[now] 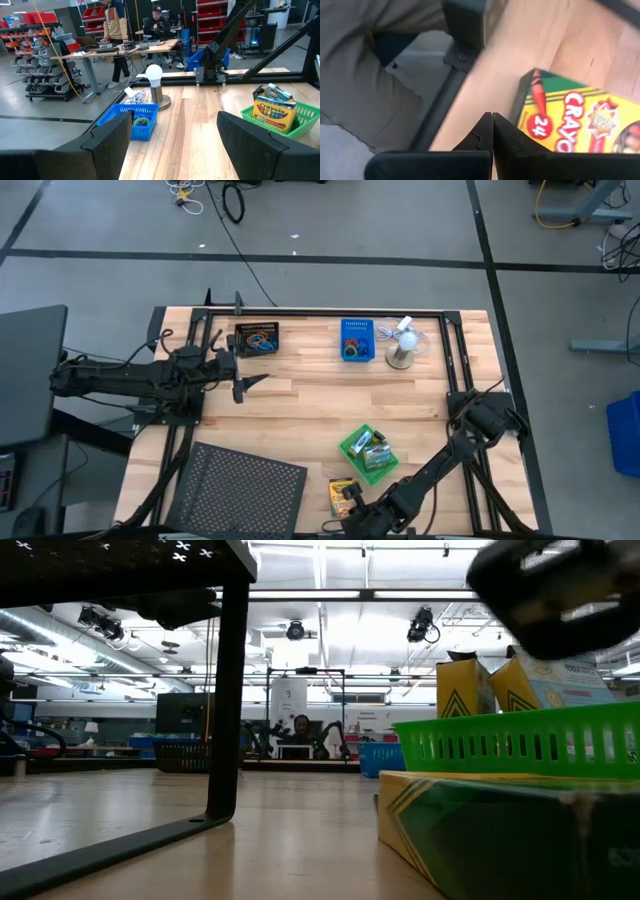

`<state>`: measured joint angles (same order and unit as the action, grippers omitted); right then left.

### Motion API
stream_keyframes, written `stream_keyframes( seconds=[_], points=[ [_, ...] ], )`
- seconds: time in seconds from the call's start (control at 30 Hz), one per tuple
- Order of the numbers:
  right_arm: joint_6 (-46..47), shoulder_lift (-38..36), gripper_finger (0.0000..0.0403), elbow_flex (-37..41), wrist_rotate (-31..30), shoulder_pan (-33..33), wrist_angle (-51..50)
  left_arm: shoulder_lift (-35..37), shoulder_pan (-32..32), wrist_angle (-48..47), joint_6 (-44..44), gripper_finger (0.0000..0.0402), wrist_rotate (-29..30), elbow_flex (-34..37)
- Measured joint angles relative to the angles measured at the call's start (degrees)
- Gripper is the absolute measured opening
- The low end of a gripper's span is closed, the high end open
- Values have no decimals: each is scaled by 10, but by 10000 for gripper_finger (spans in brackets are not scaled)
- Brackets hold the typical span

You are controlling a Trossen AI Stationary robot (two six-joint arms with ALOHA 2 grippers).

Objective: Pick & Place Office Desk Supplies
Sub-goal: Move the large crayon box to the center of the table

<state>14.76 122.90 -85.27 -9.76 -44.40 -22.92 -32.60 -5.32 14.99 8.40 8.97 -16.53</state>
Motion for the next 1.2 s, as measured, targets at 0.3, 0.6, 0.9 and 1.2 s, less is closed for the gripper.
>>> stream_keyframes(
  seconds=[0.3, 0.6, 0.9, 1.2],
  points=[
    [0, 12, 1, 0, -25, 25, -32, 0, 0, 1, 1, 303, 0, 0],
    [0, 12, 0, 0, -51, 50, -45, 0, 0, -2, 2, 303, -1, 0],
    [0, 12, 0, 1, -102, 76, -57, 0, 0, -2, 2, 303, -7, 0],
    [0, 12, 0, 1, -136, 112, -66, 0, 0, -2, 1, 303, -7, 0]
  ],
)
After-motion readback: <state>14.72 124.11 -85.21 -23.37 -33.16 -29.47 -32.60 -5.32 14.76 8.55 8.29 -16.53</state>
